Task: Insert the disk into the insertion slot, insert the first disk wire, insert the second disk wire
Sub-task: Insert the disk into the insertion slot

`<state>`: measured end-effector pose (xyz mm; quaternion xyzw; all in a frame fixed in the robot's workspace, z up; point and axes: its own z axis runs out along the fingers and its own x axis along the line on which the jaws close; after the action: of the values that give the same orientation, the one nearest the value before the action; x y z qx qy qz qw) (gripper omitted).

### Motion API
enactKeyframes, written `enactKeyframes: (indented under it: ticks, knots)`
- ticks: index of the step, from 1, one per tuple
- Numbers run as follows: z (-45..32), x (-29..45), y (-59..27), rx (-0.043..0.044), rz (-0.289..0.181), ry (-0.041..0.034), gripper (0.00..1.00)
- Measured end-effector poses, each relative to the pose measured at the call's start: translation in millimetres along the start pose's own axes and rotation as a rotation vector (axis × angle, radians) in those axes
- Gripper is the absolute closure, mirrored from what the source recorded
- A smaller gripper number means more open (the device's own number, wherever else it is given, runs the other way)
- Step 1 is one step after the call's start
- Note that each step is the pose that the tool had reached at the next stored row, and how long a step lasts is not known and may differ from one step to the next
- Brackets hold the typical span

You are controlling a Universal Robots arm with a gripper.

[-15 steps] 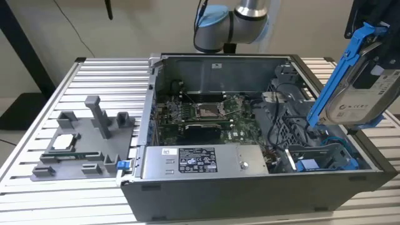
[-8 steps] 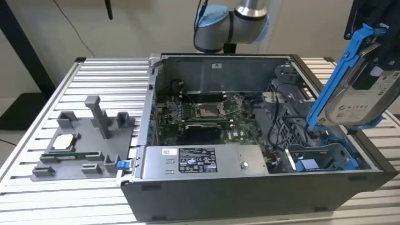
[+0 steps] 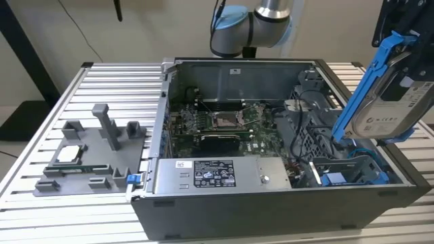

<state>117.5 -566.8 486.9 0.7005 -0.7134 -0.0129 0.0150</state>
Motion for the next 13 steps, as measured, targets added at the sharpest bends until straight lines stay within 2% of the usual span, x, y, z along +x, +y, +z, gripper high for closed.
enactKeyframes:
  ticks: [13]
  knots:
    - [2.4,0.8,-0.1,0.0000,0.000,-0.0003,1.00]
